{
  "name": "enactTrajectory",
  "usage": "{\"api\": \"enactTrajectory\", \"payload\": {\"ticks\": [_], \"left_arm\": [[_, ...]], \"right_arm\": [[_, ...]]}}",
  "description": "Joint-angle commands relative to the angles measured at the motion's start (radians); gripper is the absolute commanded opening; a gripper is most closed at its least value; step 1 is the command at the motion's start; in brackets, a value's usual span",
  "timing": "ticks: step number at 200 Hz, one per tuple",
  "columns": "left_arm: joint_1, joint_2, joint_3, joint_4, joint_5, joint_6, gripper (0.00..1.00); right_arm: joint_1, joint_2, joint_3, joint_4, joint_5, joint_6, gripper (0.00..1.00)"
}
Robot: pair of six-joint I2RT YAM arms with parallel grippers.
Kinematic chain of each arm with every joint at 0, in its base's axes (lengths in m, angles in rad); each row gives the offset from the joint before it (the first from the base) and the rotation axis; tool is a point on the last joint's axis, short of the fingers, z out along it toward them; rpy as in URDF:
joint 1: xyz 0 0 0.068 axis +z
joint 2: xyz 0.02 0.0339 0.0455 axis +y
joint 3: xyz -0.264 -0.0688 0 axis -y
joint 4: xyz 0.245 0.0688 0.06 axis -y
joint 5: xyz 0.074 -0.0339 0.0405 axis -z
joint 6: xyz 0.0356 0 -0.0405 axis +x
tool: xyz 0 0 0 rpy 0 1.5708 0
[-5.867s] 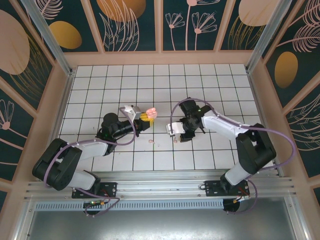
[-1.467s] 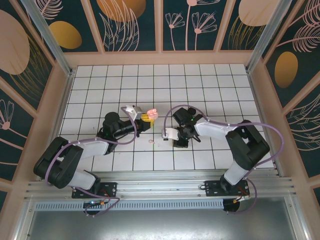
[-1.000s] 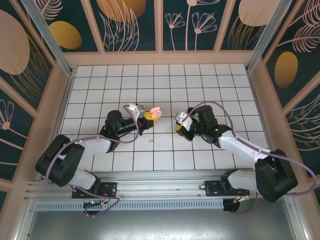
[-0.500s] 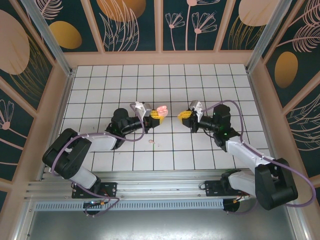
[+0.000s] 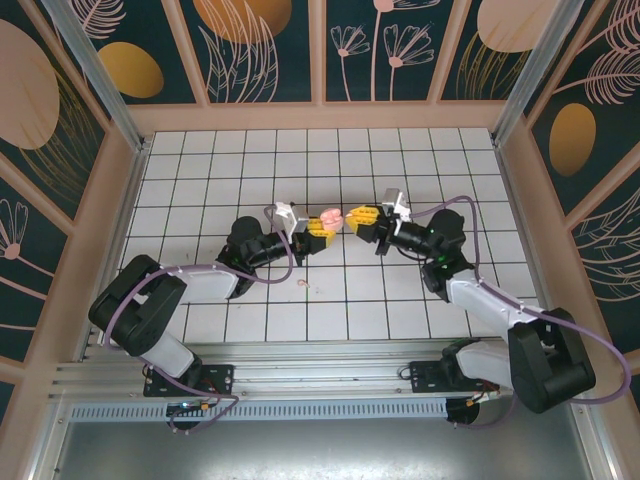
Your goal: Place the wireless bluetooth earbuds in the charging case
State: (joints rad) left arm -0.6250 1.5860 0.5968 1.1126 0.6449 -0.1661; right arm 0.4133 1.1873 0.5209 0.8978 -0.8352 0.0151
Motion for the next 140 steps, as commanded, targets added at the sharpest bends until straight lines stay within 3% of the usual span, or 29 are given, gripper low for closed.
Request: {"api": "enactTrajectory", "payload": {"ticks": [1,140], "left_arm": [[-0.007,0.011,0.028,0.050,0.005,-0.009,0.05],[-0.008,-0.015,0.031,0.039,0.015,0.001,0.05]], "right_arm": [[0.027,0.025,0.050,0.080,0.016,0.007,0.11],[0.065,0.150,0.098,0.152,0.014,0.028,0.11]]}}
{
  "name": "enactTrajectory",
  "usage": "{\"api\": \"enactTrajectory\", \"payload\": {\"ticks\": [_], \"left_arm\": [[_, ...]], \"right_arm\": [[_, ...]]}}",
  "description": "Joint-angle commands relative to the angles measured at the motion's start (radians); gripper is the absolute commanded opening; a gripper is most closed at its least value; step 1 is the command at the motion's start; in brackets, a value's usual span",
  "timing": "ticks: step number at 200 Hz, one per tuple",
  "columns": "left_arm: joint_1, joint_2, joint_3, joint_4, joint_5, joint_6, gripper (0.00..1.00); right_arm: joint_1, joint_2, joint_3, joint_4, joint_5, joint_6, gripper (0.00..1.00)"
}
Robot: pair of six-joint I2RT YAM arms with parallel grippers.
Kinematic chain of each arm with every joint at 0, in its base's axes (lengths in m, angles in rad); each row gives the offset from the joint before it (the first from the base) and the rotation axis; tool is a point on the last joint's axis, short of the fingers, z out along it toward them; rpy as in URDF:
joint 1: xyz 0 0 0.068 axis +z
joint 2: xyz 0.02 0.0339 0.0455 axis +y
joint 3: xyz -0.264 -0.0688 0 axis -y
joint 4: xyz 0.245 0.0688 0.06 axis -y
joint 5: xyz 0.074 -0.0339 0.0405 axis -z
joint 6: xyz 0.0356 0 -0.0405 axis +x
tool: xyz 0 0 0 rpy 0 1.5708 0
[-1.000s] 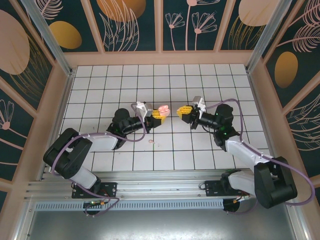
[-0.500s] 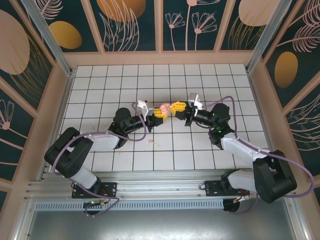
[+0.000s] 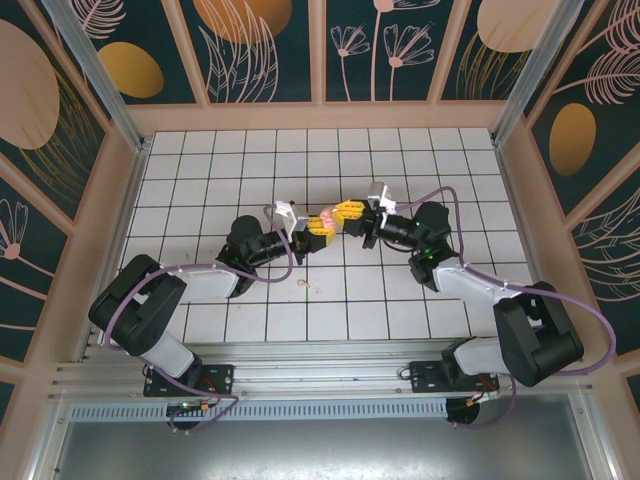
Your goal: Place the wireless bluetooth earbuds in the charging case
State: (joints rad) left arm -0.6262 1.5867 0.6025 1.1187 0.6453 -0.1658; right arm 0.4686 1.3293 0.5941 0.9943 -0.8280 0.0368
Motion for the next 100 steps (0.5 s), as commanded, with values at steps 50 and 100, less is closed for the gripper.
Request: {"api": "enactTrajectory", "payload": {"ticks": [50,100], "left_arm": [[-0.007,-0.030,0.026,0.035,0.019,0.003,0.05],[-0.008,-0.044,0.024,0.034,0.011,0.008,0.05]], "right_arm": [[0.011,0.016,0.017,0.039,0.018,-0.007,0.11],[0.010,0.008,0.001,0.011,0.029,-0.023,0.11]]}}
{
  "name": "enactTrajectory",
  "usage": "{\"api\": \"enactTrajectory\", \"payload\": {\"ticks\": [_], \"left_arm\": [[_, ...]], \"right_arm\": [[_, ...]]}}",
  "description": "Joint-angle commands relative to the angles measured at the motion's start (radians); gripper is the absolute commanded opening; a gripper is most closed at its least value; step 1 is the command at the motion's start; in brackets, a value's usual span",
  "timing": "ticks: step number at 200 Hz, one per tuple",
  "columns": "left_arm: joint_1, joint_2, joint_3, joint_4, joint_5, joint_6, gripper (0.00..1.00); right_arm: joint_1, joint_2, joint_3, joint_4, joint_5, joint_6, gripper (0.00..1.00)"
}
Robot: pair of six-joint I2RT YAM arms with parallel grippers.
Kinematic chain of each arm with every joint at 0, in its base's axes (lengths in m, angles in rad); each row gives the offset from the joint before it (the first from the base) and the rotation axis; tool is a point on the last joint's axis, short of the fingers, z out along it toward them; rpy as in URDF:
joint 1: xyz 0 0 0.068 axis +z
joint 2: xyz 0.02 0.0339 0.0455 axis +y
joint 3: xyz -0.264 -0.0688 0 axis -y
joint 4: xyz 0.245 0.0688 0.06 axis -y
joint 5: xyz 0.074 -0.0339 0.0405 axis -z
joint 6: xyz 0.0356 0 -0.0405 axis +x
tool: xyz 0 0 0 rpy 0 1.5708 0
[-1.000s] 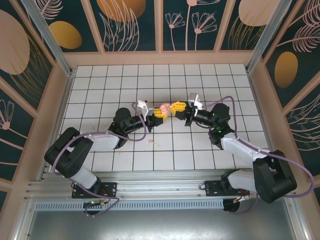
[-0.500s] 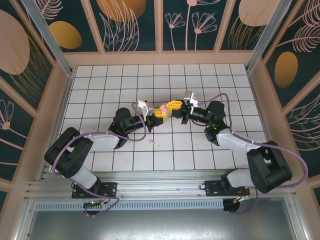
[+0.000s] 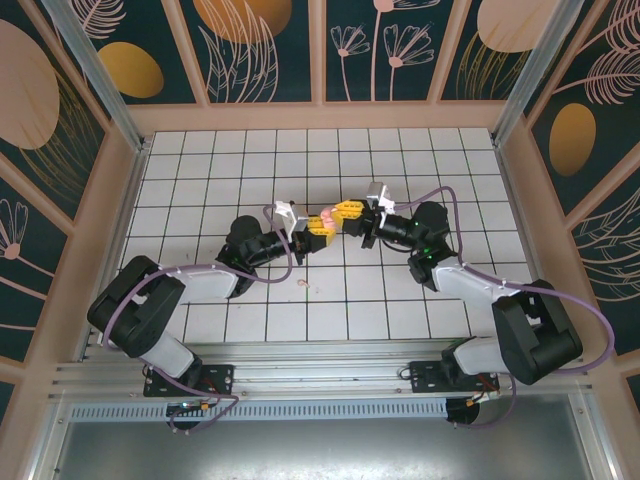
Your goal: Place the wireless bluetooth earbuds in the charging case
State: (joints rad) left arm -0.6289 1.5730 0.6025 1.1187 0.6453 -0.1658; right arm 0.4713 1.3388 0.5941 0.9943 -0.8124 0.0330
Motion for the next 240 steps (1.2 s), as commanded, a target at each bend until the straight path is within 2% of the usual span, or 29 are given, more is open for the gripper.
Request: {"api": "enactTrajectory", "payload": {"ticks": [1,77,147,240], "left_arm": [[-0.006,-0.031,0.025,0.034,0.012,0.008,0.05],[-0.006,-0.047,0.027,0.021,0.001,0.021,0.05],[-0.005,-0.051,0.030,0.018,0.002,0.027,0.05],[-0.005,-0.064,0.030,-0.035,-0.015,0.067,0.05]], "right_arm": [[0.007,-0.002,0.001,0.010,0.013,-0.019,0.11],[0.007,-0.035,-0.019,-0.072,0.007,-0.039,0.11],[0.007,-0.040,0.004,-0.174,-0.054,-0.065,0.13],[-0.004,-0.124,0.029,-0.184,0.020,-0.028,0.44]]}}
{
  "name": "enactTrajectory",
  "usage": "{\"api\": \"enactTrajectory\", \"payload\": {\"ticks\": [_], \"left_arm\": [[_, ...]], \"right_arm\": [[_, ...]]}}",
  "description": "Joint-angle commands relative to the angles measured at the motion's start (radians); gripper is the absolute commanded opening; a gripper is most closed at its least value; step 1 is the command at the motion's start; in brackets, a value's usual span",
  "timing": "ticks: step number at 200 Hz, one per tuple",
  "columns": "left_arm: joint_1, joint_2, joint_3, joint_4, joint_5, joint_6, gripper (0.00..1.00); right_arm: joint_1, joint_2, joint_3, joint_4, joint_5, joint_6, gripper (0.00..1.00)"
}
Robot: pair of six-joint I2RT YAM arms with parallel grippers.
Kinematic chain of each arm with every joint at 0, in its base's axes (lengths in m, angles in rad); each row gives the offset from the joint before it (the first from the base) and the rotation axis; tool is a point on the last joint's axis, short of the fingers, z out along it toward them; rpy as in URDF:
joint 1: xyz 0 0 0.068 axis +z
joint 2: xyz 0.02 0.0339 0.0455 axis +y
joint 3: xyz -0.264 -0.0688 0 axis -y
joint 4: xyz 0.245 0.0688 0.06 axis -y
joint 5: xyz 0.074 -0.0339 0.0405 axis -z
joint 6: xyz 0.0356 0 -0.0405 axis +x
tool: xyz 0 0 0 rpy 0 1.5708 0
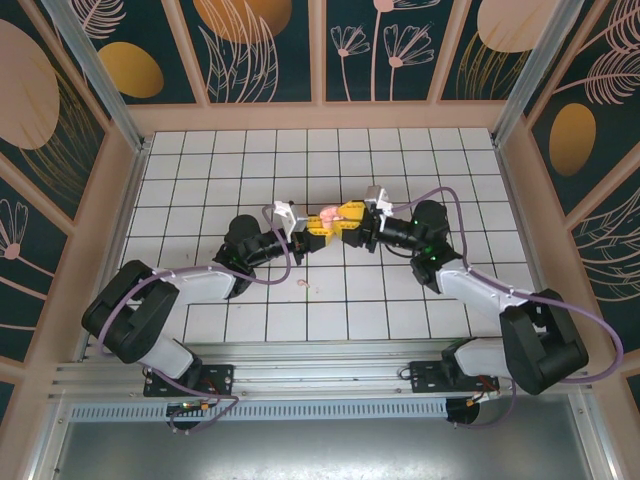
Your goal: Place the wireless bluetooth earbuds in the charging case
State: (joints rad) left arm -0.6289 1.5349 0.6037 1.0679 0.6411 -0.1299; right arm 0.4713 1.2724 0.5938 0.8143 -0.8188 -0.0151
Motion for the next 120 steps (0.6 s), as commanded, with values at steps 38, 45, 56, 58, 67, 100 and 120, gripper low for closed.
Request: {"api": "enactTrajectory", "payload": {"ticks": [38,45,56,58,67,100,120], "left_arm": [[-0.005,-0.030,0.031,-0.010,-0.016,0.049,0.05],[-0.007,-0.031,0.031,-0.016,-0.019,0.054,0.05],[-0.005,-0.033,0.033,-0.025,-0.023,0.060,0.05],[-0.005,-0.033,0.033,-0.027,-0.023,0.061,0.05],[-0.006,-0.035,0.035,-0.032,-0.025,0.065,0.05],[-0.006,-0.035,0.035,-0.045,-0.033,0.071,0.05],[-0.005,-0.038,0.036,-0.051,-0.036,0.076,0.05]], "right_arm": [[-0.007,-0.133,0.046,-0.071,0.054,0.067,0.52],[-0.008,-0.147,0.047,-0.089,0.067,0.082,0.54],[-0.007,-0.167,0.049,-0.119,0.101,0.113,0.57],[-0.008,-0.170,0.049,-0.125,0.108,0.118,0.58],[-0.004,-0.182,0.055,-0.162,0.142,0.139,0.60],[0.033,-0.198,0.107,-0.330,0.257,0.185,0.71],[0.061,-0.200,0.129,-0.394,0.319,0.190,0.75]]}}
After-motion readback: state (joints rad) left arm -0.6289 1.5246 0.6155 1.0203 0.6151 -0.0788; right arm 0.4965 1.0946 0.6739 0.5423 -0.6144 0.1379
